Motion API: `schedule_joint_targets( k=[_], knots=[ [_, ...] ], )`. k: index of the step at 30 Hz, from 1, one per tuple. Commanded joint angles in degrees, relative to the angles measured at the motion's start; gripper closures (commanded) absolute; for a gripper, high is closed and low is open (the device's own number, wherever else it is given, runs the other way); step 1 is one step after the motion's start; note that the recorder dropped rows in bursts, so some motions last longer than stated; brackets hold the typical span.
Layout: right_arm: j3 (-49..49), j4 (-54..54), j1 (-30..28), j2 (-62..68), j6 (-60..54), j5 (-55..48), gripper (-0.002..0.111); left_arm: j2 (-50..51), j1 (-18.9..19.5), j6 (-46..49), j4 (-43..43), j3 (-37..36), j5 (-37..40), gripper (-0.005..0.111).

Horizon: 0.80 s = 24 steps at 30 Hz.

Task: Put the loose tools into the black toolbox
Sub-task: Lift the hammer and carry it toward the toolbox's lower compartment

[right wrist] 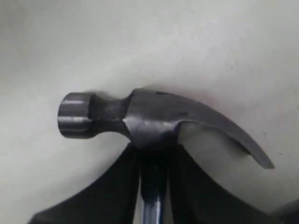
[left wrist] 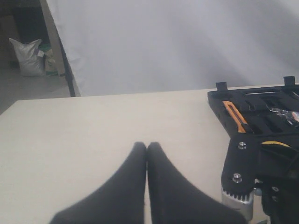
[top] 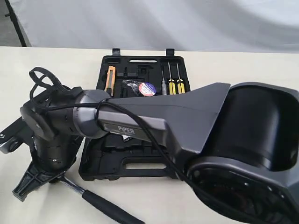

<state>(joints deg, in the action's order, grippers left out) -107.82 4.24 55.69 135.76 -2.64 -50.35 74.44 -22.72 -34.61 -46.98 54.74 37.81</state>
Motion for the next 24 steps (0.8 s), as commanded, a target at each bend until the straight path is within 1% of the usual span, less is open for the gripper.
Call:
schedule_joint_targets(
  k=[1, 4, 7, 9, 11, 14, 17, 20, 24],
  knots=[
    [-0.7, 0.3, -0.3, -4.3, -0.3, -8.6, 0.108, -0.5, 0.2, -0.6, 0.8, -0.5, -1.0, 0.105],
    [-0.7, -0.8, -0.3, -7.5, -0.4, -14.2, 0.108, -0.5, 0.2, -0.6, 0.8, -0.5, -1.0, 0.105],
    [-0.7, -7.3, -0.4, -11.2, -0.4, -19.6, 0.108, -0.5, 0.2, -0.6, 0.8, -0.5, -1.0, 0.105],
    [-0.7, -7.7, -1.6, -13.3, -1.5, -19.6, 0.108, -0.5, 0.2, -0.6, 0.8, -0.5, -1.0, 0.105],
    [-0.7, -7.9, -4.4, -14.9, -5.4, -19.6, 0.108, -0.5, 0.2, -0.6, 0.8, -0.5, -1.0, 0.105],
    [-0.7, -7.7, -10.8, -14.4, -7.8, -19.6, 0.108, -0.5, 0.2, -0.6, 0.8, -0.5, -1.0, 0.105],
    [-0.7, -7.7, -13.7, -12.9, -9.5, -19.6, 0.108, -0.5, 0.2, -0.6, 0.8, -0.5, -1.0, 0.105],
    [-0.7, -7.5, -15.1, -10.8, -10.7, -19.6, 0.108, -0.5, 0.2, -0.6, 0.8, -0.5, -1.0, 0.105],
    [-0.7, -7.2, -15.0, -8.1, -12.4, -19.6, 0.108, -0.5, 0.2, -0.6, 0.8, -0.5, -1.0, 0.105]
  ],
)
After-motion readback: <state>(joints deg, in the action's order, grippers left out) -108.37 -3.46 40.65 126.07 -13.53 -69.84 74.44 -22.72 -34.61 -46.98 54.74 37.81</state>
